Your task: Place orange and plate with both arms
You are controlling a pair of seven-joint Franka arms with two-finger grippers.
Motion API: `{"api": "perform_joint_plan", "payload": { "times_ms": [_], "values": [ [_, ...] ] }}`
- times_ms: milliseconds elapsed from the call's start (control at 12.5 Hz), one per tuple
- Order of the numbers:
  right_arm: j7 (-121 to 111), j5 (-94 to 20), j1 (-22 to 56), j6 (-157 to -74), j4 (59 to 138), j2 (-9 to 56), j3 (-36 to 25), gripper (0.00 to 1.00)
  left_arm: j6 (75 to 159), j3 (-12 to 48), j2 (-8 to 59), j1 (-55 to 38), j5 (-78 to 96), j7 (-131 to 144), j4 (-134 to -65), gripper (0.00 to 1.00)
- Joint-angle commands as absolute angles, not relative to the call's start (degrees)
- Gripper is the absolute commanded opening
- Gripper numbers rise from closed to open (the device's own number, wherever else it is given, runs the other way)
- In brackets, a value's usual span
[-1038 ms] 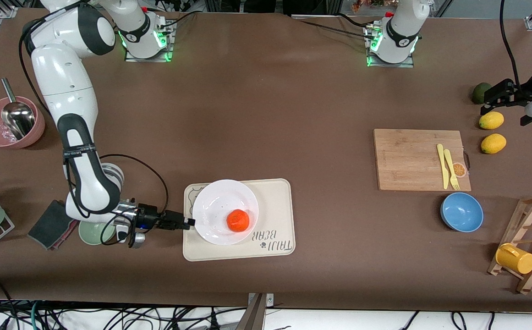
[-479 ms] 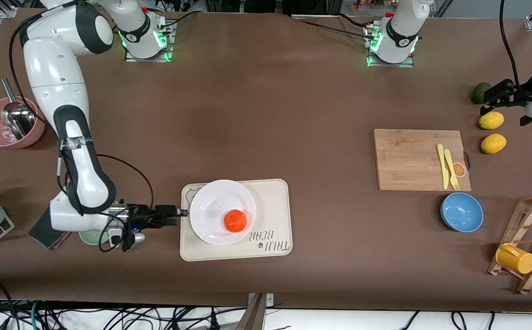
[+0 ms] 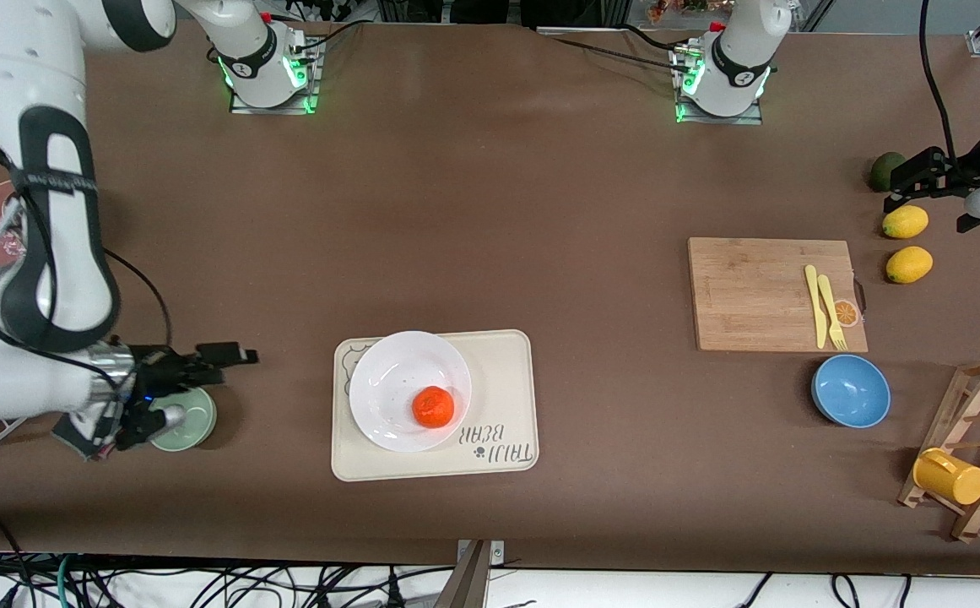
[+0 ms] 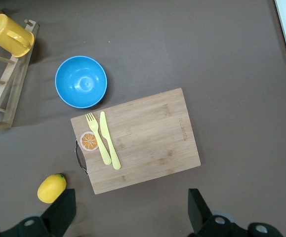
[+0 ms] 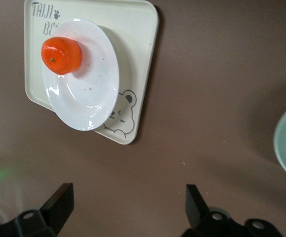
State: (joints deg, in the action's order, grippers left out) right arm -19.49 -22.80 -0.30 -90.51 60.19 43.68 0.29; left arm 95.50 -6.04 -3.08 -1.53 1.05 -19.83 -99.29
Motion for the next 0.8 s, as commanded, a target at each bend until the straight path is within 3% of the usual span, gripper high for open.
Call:
{"api": "perform_joint_plan", "payload": {
  "times_ms": [0,399,719],
  "values": [
    [-9.09,-13.05,1.75,-87.38,66.43,33.08,-0.35,1.0,95.71,-5.8,-3.16,-1.32,0.53,-20.3,-99.32,1.0],
    [-4.05,-2.12,2.64,-79.73,75.47,14.98,-1.49,1.0,95.71,-5.8,-3.25,-1.23,0.53,-20.3,-99.32,1.0],
    [-3.52,-0.26,2.64,-83.82,89.6,2.58,-1.41,1.0,95.8,-5.8,-3.08,-1.23,0.53,-20.3,-99.32,1.0]
  ]
}}
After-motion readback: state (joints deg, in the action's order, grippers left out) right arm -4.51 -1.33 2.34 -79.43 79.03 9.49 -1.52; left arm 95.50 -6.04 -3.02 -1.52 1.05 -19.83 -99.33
